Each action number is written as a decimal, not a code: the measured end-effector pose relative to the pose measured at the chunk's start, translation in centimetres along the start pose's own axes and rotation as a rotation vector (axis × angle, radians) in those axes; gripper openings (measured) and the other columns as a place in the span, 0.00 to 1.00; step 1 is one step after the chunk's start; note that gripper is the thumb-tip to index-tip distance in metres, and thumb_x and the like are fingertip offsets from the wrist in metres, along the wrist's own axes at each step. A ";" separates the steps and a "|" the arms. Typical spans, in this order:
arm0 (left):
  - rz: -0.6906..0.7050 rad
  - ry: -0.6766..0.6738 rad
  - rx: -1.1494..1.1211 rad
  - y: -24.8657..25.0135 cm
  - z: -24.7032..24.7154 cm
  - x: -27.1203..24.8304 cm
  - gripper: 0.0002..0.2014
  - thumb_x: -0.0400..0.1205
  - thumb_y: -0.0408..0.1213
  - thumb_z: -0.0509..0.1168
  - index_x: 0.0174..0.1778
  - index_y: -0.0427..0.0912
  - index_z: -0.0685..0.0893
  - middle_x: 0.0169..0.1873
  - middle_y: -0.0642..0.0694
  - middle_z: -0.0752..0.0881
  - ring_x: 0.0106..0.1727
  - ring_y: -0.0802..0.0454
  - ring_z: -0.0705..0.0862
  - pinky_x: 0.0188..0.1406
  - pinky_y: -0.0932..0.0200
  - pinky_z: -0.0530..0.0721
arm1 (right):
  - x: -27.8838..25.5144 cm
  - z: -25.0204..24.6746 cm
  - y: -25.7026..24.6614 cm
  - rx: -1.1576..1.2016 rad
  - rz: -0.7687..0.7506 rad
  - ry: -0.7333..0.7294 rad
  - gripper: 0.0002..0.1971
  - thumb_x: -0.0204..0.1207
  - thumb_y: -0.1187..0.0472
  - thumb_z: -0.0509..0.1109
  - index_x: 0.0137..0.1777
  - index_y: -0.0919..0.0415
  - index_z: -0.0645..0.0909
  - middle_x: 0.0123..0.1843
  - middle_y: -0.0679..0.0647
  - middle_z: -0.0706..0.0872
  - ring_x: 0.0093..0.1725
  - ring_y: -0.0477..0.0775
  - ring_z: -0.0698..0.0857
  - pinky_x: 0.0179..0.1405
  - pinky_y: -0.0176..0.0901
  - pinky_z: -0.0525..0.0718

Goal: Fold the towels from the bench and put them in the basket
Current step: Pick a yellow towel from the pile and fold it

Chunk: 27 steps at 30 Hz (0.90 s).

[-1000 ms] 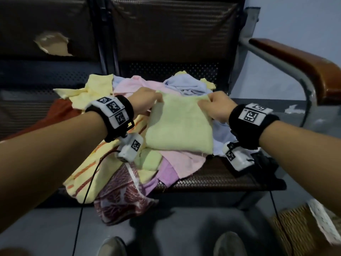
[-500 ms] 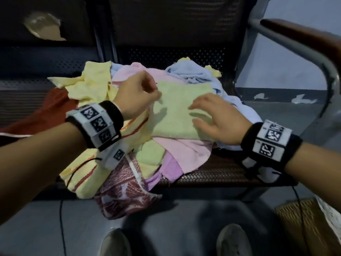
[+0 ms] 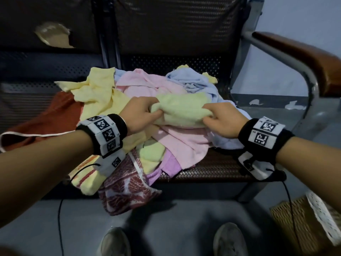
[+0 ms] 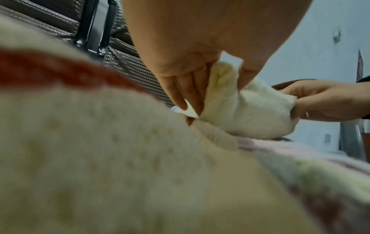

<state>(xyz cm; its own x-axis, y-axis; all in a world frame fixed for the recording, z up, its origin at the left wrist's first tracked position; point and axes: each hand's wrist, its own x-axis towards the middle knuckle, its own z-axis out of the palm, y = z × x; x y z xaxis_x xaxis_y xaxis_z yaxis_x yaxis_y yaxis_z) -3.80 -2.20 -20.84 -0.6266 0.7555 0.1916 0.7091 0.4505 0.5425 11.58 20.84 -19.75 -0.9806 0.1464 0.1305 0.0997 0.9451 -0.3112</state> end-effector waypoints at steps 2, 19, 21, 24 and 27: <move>-0.001 0.040 -0.140 -0.1 -0.1 -0.1 0.12 0.79 0.50 0.61 0.34 0.49 0.79 0.31 0.53 0.82 0.34 0.55 0.79 0.35 0.54 0.74 | 0.1 -0.7 0.1 0.166 0.087 0.049 0.16 0.73 0.50 0.61 0.35 0.63 0.77 0.29 0.53 0.80 0.33 0.54 0.78 0.35 0.50 0.76; 0.158 -0.203 0.168 -0.3 2.0 -0.9 0.38 0.70 0.53 0.75 0.76 0.50 0.73 0.70 0.46 0.79 0.69 0.47 0.75 0.70 0.47 0.75 | 1.9 1.0 0.7 0.038 0.355 0.016 0.10 0.79 0.53 0.68 0.53 0.59 0.78 0.44 0.56 0.84 0.45 0.58 0.82 0.49 0.52 0.83; 0.126 -0.213 0.212 -0.7 2.3 -0.8 0.39 0.70 0.44 0.77 0.78 0.50 0.70 0.69 0.45 0.79 0.68 0.44 0.76 0.67 0.47 0.77 | 1.9 0.2 -1.0 -0.089 0.166 0.122 0.15 0.78 0.52 0.65 0.63 0.52 0.78 0.57 0.51 0.86 0.55 0.56 0.84 0.55 0.53 0.83; 0.127 -0.227 0.281 -0.5 1.9 0.0 0.39 0.67 0.40 0.77 0.75 0.51 0.69 0.62 0.45 0.83 0.59 0.43 0.81 0.56 0.43 0.83 | 2.2 -0.2 -3.7 -0.144 -0.113 0.068 0.17 0.78 0.45 0.62 0.62 0.47 0.82 0.58 0.46 0.88 0.56 0.52 0.85 0.54 0.51 0.83; 0.061 -0.141 0.166 -0.3 1.1 0.8 0.32 0.64 0.44 0.73 0.65 0.50 0.72 0.52 0.44 0.86 0.49 0.41 0.85 0.46 0.45 0.84 | 2.0 1.3 -5.0 -0.234 -0.139 -0.150 0.32 0.71 0.28 0.62 0.67 0.48 0.77 0.57 0.49 0.87 0.54 0.56 0.85 0.51 0.53 0.85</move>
<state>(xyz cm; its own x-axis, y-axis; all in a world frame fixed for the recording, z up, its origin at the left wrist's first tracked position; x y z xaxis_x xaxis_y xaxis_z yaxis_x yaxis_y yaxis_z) -4.17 -1.20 -21.77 -0.5376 0.8376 0.0973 0.7951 0.4652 0.3891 8.89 15.99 -19.12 -0.9998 -0.0168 0.0109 -0.0175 0.9972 -0.0730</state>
